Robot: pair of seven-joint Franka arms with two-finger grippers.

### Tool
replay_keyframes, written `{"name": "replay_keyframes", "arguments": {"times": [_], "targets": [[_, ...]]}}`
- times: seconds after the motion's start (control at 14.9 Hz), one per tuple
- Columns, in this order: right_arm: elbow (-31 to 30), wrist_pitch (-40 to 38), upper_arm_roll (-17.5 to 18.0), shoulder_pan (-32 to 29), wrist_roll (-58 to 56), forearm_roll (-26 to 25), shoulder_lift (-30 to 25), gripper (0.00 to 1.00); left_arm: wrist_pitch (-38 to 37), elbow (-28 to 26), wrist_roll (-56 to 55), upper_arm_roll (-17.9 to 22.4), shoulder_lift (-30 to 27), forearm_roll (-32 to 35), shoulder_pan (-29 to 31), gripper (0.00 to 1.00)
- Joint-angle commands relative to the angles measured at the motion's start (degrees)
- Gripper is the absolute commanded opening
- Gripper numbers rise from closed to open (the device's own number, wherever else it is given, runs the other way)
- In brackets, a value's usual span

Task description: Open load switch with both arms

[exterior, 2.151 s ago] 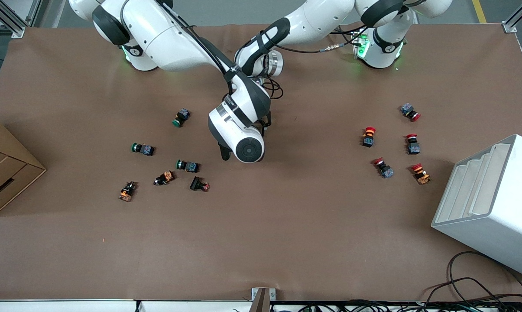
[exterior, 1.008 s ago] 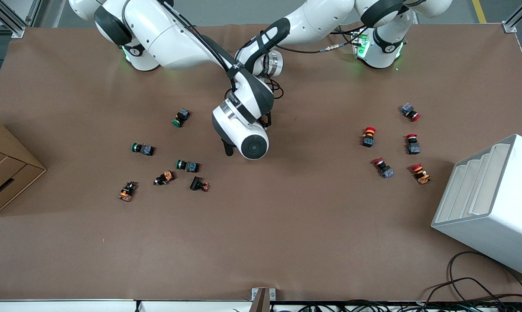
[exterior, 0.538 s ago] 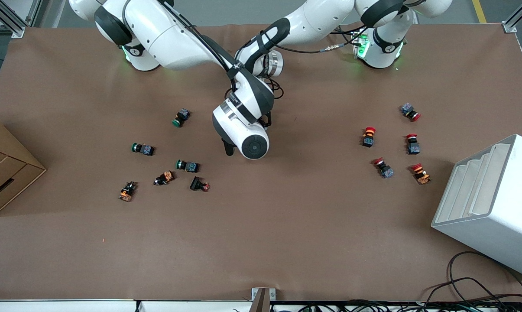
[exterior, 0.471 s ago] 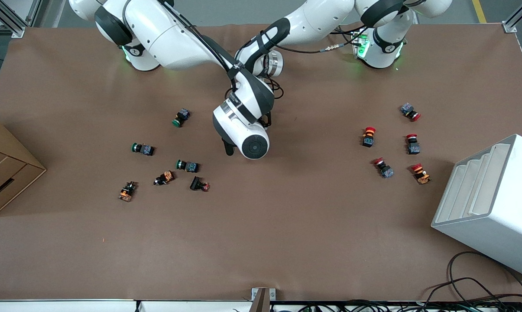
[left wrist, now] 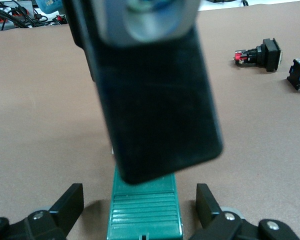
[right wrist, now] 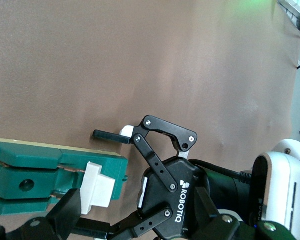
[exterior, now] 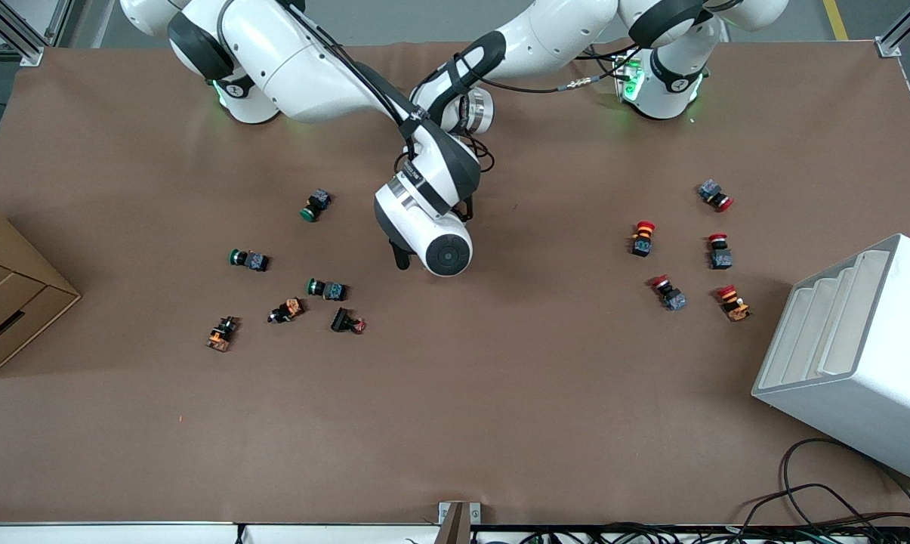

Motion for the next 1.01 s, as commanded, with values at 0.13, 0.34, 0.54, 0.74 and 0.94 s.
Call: {"name": "replay_keyframes", "arguments": {"times": [0.13,0.34,0.54,0.74,0.94], "targets": [[-1.22,0.17,0.26,0.40,-0.53,0.57,-0.12,1.00,0.56,0.24,0.12,0.17,2.05,0.35,0.07,0.99],[-1.48,0.43,0.26,0.40,-0.53,0.57,-0.03,1.00,0.56,0.24,0.12,0.17,2.05,0.35,0.07,0.99],[-1.48,0.26,0.18,0.31,-0.62,0.57,-0.12,1.00,0.56,0.33,0.12,0.17,2.05,0.35,0.07,0.99],[-0.78,0.08,0.18,-0.65,-3.50,0.57,-0.73,1.00,0.56,0.42,0.12,0.17,2.05,0.35,0.07,0.99],[-0.78,-1.41,-0.43,-3.02,-10.70,0.40,-2.75,1.00,0.56,0.51,0.12,0.17,2.05,0.35,0.16,0.99]]}}
